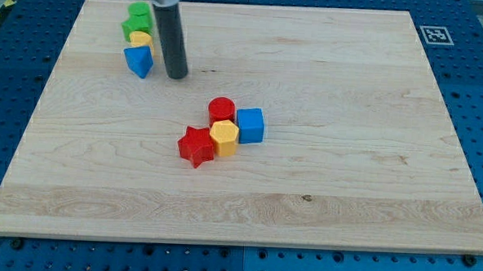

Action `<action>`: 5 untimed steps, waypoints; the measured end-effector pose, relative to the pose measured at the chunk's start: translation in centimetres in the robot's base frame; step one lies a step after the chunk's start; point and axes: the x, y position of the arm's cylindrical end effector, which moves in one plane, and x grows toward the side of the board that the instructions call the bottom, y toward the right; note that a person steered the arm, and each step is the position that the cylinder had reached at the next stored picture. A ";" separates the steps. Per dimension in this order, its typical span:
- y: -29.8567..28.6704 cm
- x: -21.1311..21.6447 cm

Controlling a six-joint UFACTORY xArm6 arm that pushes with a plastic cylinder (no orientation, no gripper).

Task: Move the blue cube along with the red circle towards center left

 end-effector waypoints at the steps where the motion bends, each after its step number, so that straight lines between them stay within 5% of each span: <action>1: 3.2 1.1; 5: 16.8 8.2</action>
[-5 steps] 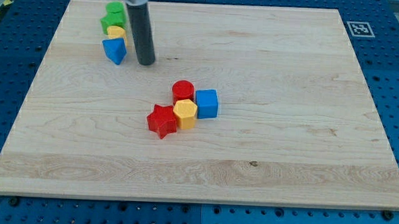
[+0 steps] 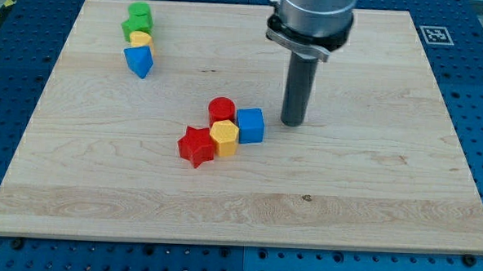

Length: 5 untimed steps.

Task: Move the blue cube along with the red circle towards center left

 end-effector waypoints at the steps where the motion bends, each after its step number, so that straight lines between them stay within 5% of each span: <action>1: 0.8 1.9; 5: -3.0 2.3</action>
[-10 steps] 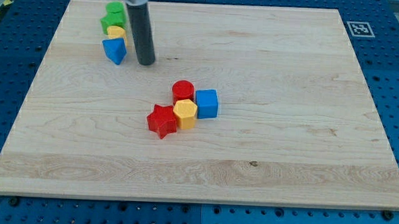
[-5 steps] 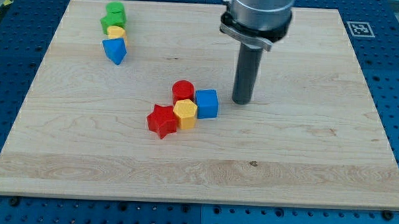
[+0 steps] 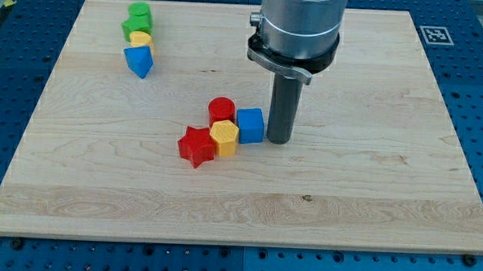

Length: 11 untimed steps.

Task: Move the blue cube along with the red circle towards center left

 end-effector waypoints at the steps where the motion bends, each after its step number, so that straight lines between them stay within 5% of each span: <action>1: -0.1 0.5; 11: -7.8 -5.0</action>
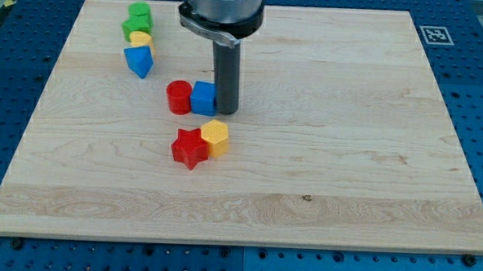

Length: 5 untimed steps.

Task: Move the blue cube along with the red circle towards center left

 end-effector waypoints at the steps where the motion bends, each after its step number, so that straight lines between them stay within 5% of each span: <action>1: -1.8 -0.8; 5: -1.5 1.7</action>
